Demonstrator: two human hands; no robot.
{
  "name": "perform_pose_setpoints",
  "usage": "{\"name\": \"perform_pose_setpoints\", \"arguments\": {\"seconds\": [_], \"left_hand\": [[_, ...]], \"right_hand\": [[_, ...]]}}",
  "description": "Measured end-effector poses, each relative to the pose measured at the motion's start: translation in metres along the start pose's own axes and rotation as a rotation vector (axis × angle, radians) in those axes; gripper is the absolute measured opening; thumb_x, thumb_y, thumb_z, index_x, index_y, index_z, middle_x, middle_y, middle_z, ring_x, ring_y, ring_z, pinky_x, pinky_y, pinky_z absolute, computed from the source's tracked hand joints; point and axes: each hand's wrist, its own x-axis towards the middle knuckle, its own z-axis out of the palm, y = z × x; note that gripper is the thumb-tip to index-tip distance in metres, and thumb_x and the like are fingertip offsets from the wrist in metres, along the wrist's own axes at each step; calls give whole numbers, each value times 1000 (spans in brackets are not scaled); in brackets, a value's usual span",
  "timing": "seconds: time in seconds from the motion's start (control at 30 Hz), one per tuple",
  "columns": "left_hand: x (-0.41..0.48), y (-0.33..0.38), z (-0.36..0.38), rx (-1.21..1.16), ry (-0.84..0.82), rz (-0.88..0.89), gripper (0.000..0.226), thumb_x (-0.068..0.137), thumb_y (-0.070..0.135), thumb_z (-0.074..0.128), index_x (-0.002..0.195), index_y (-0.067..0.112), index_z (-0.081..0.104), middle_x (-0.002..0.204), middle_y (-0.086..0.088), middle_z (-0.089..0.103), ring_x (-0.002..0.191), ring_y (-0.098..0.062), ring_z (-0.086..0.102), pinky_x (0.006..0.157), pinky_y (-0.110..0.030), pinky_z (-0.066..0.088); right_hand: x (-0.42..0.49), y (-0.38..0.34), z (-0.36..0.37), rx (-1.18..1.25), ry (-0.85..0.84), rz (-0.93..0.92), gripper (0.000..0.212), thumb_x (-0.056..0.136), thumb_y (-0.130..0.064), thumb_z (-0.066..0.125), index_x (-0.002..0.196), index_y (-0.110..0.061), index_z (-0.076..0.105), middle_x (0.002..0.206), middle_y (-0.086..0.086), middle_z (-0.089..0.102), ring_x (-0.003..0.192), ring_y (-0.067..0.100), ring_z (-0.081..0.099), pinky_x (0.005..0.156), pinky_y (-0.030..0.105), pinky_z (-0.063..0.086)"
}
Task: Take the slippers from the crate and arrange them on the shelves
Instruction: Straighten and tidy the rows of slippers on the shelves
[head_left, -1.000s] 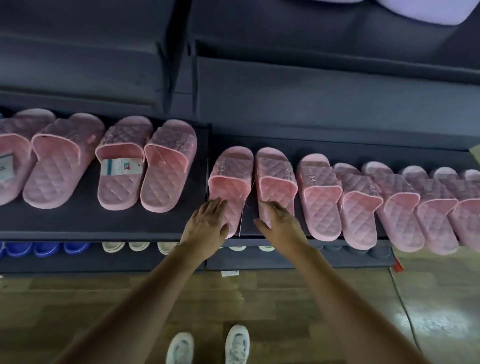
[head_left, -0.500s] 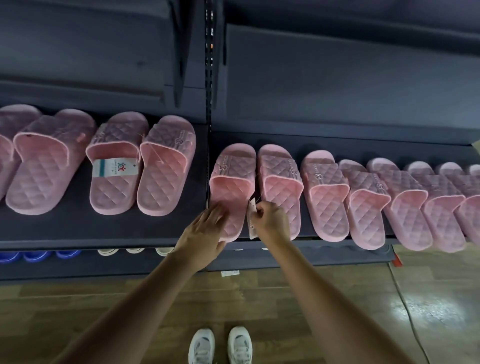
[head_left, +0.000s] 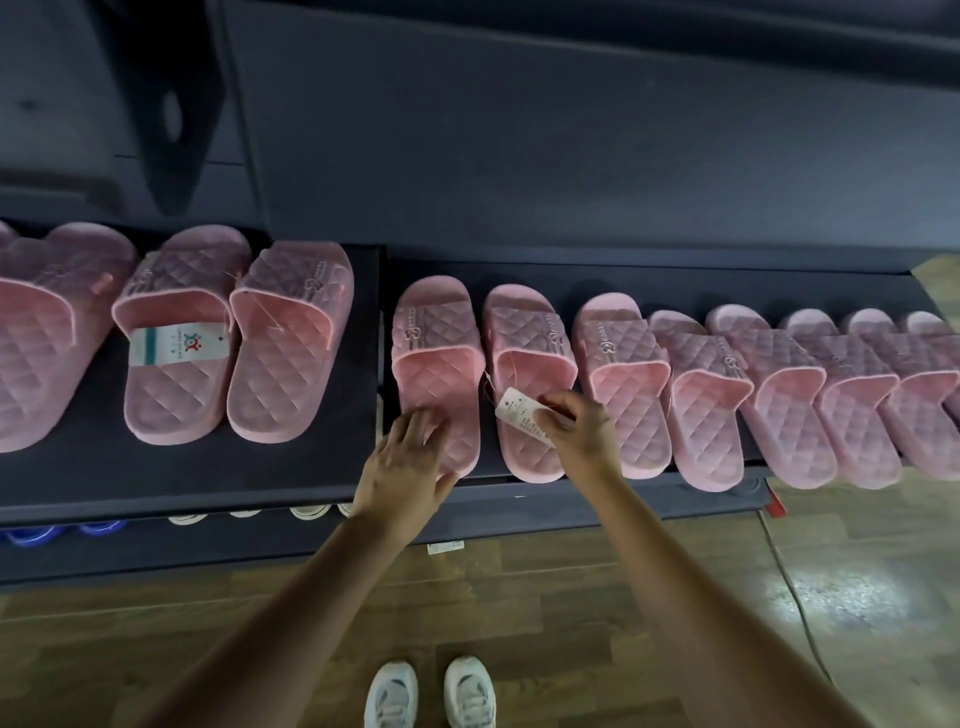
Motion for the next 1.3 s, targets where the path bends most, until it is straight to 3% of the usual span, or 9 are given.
{"name": "perform_pose_setpoints", "arguments": {"seconds": [0.13,0.27,0.33,0.4,0.5,0.6,0.7,0.93,1.3], "left_hand": [[5,2,1,-75,34,-41,33,75,29,60,98,6,67,106,-12,62,94,-30,62,71,-41,57],[10,-7,5,-13,11,-10,51,83,34,41,116,1,61,124,-20,57,111,-38,58,90,-50,49],[15,-6,5,-13,-69,-26,62,86,41,35,131,1,48,141,-24,42,128,-40,42,102,-49,35],[17,-4,9,-19,-130,-77,68,91,46,30,146,7,21,155,-17,9,143,-32,6,114,-40,13],[16,-1,13,4,-151,-103,79,85,52,26,148,10,4,156,-11,-7,135,-20,-22,109,-28,-12],[22,2,10,-3,-99,-93,82,83,56,22,148,6,13,156,-16,0,134,-23,-17,115,-37,-3],[31,-2,6,31,-216,-109,76,92,53,28,149,11,0,156,-10,-14,130,-16,-28,110,-29,-10],[50,-6,0,6,-232,-153,74,97,46,34,148,11,-7,155,-10,-20,140,-22,-22,110,-29,-10],[61,-8,-4,6,-243,-165,74,97,45,36,149,10,-3,155,-12,-18,142,-26,-18,115,-35,-1]], "right_hand": [[-5,16,4,-125,10,-240,46,75,-12,74,118,0,59,118,15,60,110,30,57,94,35,47],[-11,32,11,-239,-22,-410,71,66,-42,70,118,4,57,124,19,59,117,33,55,101,43,39],[-9,38,13,-255,-12,-450,71,64,-48,66,113,4,61,122,19,60,117,34,56,101,49,41],[-7,40,14,-256,-13,-459,64,59,-39,77,104,5,64,121,21,61,117,37,55,100,47,39],[-3,40,17,-266,-42,-453,61,53,-24,88,101,5,65,123,20,60,121,36,52,100,37,35],[5,33,17,-240,-68,-428,71,61,-27,85,120,3,58,137,14,49,134,27,38,105,23,25],[13,30,21,-232,-105,-417,72,68,-32,80,128,-3,53,146,7,39,141,18,25,109,23,23],[43,9,33,-171,-84,-423,52,69,-29,79,109,0,64,128,11,55,135,26,36,101,42,43],[49,5,36,-178,-62,-422,56,69,-29,80,116,-4,62,138,9,49,139,22,31,106,37,38]]}}
